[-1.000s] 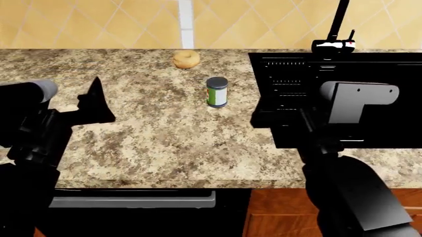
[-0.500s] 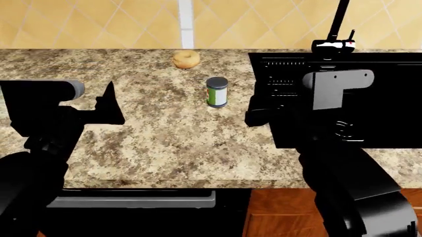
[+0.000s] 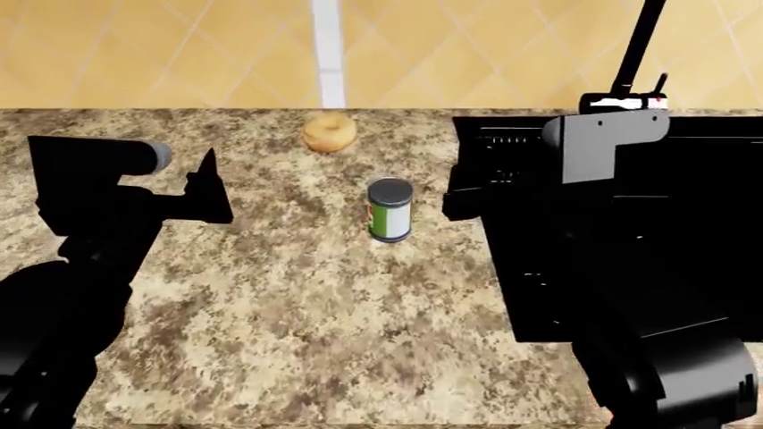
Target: Pick the cans from the counter and place them in their designated side in the cabinet.
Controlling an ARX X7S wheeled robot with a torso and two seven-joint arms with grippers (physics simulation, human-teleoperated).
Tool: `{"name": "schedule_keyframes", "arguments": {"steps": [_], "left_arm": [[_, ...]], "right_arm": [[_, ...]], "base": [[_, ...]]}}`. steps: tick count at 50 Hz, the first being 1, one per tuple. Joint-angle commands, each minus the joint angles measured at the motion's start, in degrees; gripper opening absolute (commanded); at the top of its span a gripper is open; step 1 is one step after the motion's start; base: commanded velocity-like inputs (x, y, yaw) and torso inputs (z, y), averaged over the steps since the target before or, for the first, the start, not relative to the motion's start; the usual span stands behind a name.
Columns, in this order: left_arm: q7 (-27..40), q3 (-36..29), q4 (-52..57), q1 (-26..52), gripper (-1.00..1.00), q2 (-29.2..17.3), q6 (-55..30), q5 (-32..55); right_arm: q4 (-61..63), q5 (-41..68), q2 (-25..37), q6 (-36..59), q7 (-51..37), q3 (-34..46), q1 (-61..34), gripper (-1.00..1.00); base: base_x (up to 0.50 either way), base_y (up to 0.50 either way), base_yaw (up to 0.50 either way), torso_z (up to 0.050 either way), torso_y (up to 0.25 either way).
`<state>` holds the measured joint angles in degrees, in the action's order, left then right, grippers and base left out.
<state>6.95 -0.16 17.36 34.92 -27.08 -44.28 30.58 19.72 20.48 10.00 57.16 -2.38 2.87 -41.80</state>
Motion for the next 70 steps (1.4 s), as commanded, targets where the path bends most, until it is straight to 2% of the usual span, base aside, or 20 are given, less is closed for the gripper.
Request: {"name": "schedule_keyframes", "arguments": {"steps": [1, 7, 26, 47, 56, 70], "left_arm": [[-0.13, -0.57, -0.77, 0.39, 1.00, -0.18, 0.33, -0.35], [-0.07, -0.28, -0.89, 0.28, 1.00, -0.20, 0.55, -0.21], [0.32, 0.12, 0.10, -0.61, 1.00, -0.47, 0.78, 0.17], [0.40, 0.67, 0.30, -1.16, 1.00, -0.54, 1.76, 0.47], [0.56, 0.53, 0.81, -1.14, 1.00, -0.67, 1.74, 0.54], [0.75, 0.54, 1.44, -1.24, 1.00, -0.89, 1.82, 0.72]], "right_arm": [[-1.02, 0.39, 0.13, -0.62, 0.03, 0.44, -0.34, 1.00], [-1.25, 0.60, -0.09, -0.98, -0.06, 0.78, -0.63, 1.00], [-2.14, 2.18, -0.08, -0.43, 1.39, 3.54, -1.23, 1.00], [6.64, 15.11, -2.41, 28.03, -0.98, -4.03, -7.01, 1.00], [7.59, 19.84, -2.58, 32.40, -1.90, -5.23, -7.94, 1.00], [4.48, 24.23, -1.05, 29.51, -4.26, -2.39, -7.98, 1.00]], "base": [[0.50, -0.03, 0.00, 0.000, 0.000], [0.47, -0.02, 0.00, 0.002, 0.000], [0.00, 0.00, 0.00, 0.000, 0.000], [0.00, 0.00, 0.00, 0.000, 0.000], [0.00, 0.00, 0.00, 0.000, 0.000], [0.00, 0.00, 0.00, 0.000, 0.000]]}}
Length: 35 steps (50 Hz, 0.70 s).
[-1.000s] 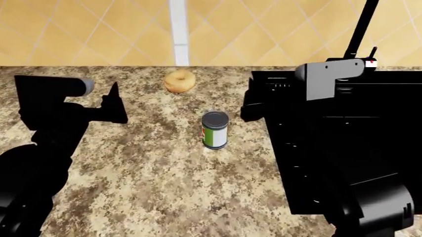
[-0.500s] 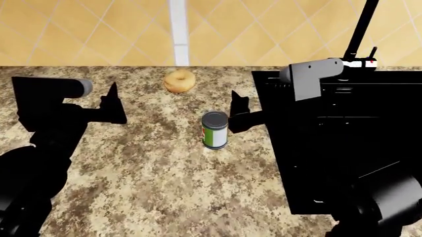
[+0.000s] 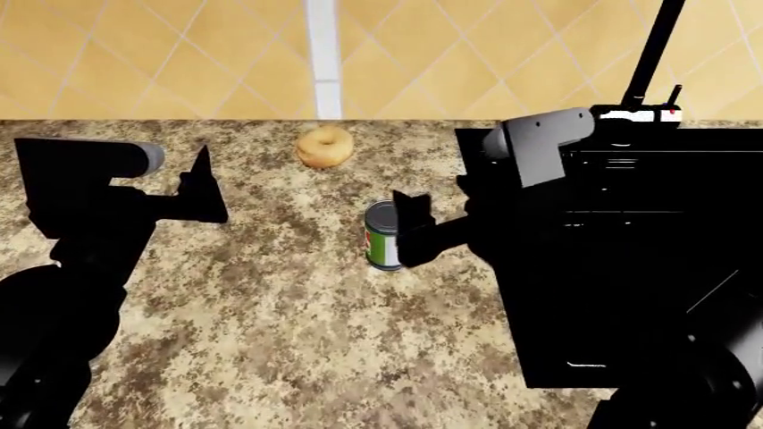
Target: Pick the cans from the counter and place them in their designated side in the cabinet.
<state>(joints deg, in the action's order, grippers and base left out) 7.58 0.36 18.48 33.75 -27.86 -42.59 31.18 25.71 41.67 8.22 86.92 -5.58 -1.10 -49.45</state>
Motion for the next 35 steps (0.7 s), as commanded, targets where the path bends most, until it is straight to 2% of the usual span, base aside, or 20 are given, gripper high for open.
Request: {"name": "schedule_keyframes", "arguments": {"steps": [1, 35], "left_arm": [[0.14, 0.04, 0.34, -0.09, 1.00, -0.12, 0.13, 0.16], [0.36, 0.38, -0.27, -0.34, 1.00, -0.24, 1.09, 0.40]], "right_arm": [[-1.86, 3.00, 0.85, -0.71, -0.96, 2.01, -0.29, 1.00], [-5.62, 4.80, 2.64, -5.00, -0.49, 7.59, 0.68, 1.00]], "base": [[0.00, 0.00, 0.00, 0.000, 0.000], [0.00, 0.00, 0.00, 0.000, 0.000]]}}
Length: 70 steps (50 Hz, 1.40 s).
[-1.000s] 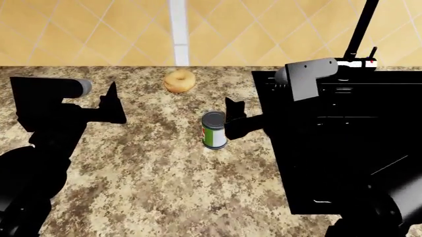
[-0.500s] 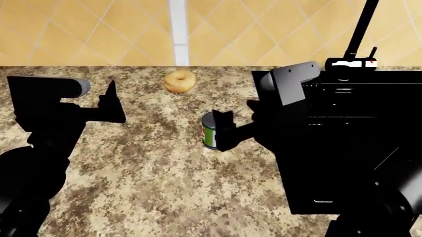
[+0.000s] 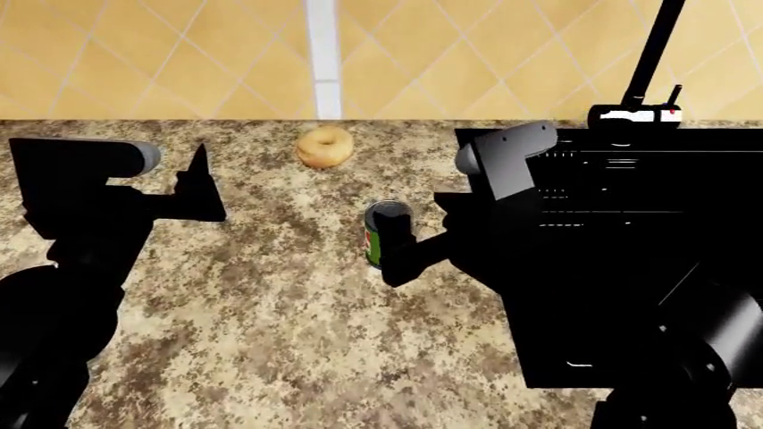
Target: Pick the cans from the counter and place them in their designated side in the cabinet.
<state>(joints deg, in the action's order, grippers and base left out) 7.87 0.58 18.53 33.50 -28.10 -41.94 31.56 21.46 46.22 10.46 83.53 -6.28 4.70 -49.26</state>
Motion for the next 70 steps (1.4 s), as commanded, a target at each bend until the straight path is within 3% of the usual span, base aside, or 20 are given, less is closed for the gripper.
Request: {"name": "schedule_keyframes", "arguments": {"steps": [1, 70], "left_arm": [[0.06, 0.16, -0.41, -0.08, 1.00, 0.01, 0.52, 0.00], [0.10, -0.23, -2.29, 0.02, 1.00, -0.15, 2.54, -0.10]], "right_arm": [[-1.53, 0.26, 0.42, -1.78, 0.27, 1.93, 0.52, 1.00], [-16.70, -3.63, 1.83, -14.56, 5.81, 11.89, -0.89, 1.00]], "base": [[0.00, 0.00, 0.00, 0.000, 0.000], [0.00, 0.00, 0.00, 0.000, 0.000]]}}
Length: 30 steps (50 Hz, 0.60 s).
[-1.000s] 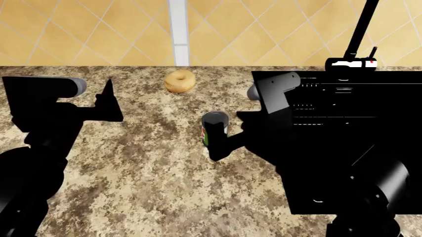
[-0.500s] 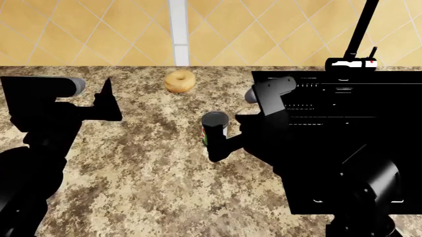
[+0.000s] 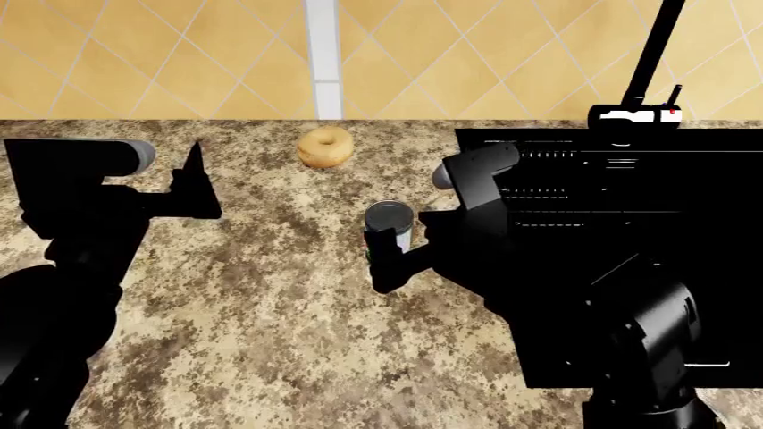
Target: Pick the cans from the counter and place them in their designated side in the cabinet.
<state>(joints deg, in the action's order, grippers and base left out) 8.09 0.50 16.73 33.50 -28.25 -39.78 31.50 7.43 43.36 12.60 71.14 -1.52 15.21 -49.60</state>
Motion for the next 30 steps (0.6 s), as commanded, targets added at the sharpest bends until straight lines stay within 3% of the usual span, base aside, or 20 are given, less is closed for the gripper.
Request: {"name": "schedule_keyframes", "arguments": {"steps": [1, 30], "left_arm": [[-0.12, -0.16, -0.52, 0.01, 1.00, 0.00, 0.42, -0.05], [-0.34, -0.76, -1.56, 0.37, 1.00, 0.00, 1.25, -0.23]], "right_arm": [[-3.05, -0.87, -0.38, -2.48, 1.16, 1.49, -0.62, 1.00], [-14.19, -3.89, -1.96, -9.24, 5.64, 6.42, -3.34, 1.00]], "base": [[0.00, 0.00, 0.00, 0.000, 0.000], [0.00, 0.00, 0.00, 0.000, 0.000]]}}
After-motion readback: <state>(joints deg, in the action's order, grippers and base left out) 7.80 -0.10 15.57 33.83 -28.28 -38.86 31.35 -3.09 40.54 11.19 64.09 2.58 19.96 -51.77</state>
